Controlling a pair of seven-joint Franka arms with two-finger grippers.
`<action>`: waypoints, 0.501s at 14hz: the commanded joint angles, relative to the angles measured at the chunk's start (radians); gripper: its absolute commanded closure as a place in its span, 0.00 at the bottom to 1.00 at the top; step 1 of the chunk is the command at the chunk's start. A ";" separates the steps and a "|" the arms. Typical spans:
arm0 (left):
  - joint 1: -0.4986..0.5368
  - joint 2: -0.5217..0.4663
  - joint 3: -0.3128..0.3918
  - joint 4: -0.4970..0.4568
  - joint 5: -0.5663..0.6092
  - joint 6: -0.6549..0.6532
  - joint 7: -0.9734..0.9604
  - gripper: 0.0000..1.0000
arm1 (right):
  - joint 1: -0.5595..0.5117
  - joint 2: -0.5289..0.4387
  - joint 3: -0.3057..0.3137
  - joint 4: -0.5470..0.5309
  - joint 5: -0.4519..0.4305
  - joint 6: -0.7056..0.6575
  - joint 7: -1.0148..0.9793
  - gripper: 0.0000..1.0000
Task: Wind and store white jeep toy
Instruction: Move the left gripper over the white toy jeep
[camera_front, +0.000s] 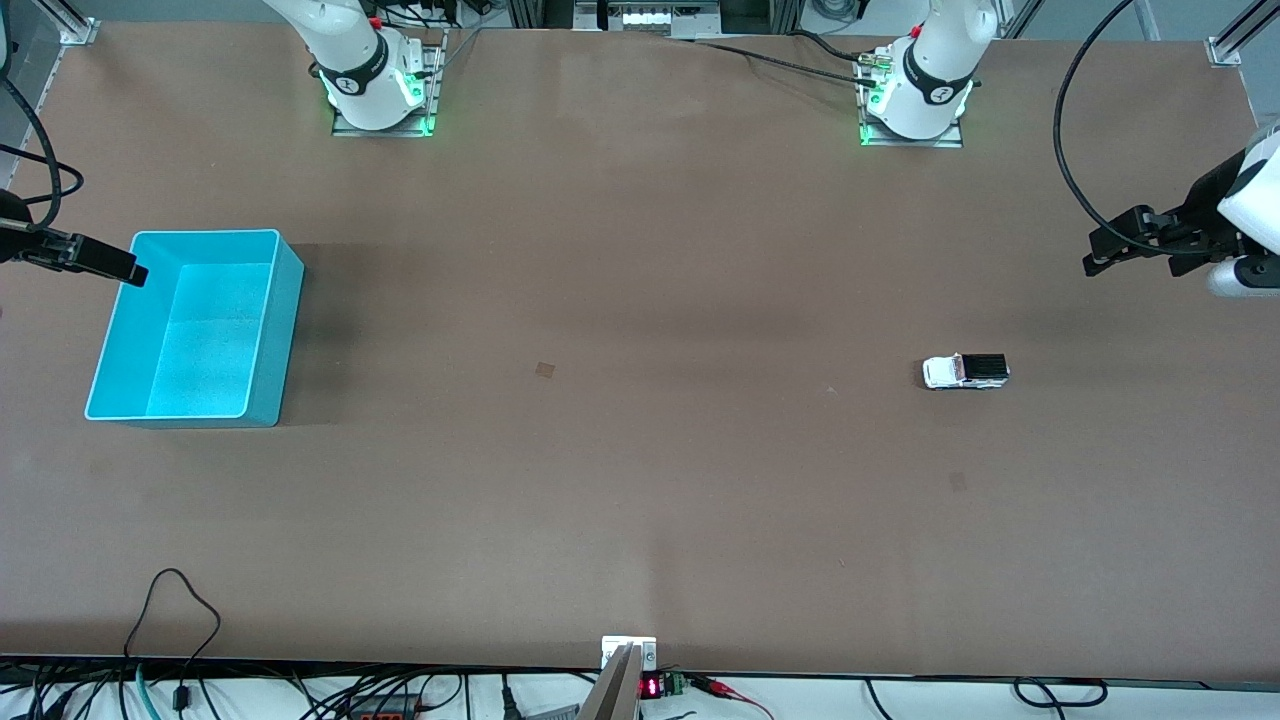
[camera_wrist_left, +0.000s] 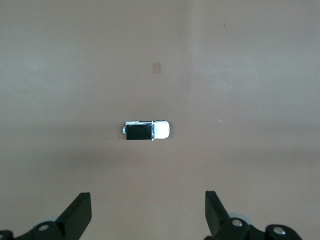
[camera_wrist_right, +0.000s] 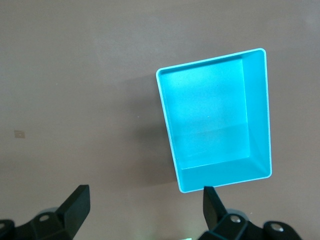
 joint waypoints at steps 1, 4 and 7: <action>-0.001 -0.034 0.006 -0.041 -0.003 -0.004 -0.001 0.00 | -0.005 -0.007 0.002 -0.007 0.005 -0.005 -0.014 0.00; -0.001 -0.029 0.008 -0.049 -0.003 -0.001 0.006 0.00 | -0.005 -0.007 0.002 -0.007 0.006 -0.005 -0.014 0.00; -0.002 -0.022 0.005 -0.102 -0.003 0.010 0.034 0.00 | -0.005 -0.007 0.002 -0.007 0.007 -0.004 -0.014 0.00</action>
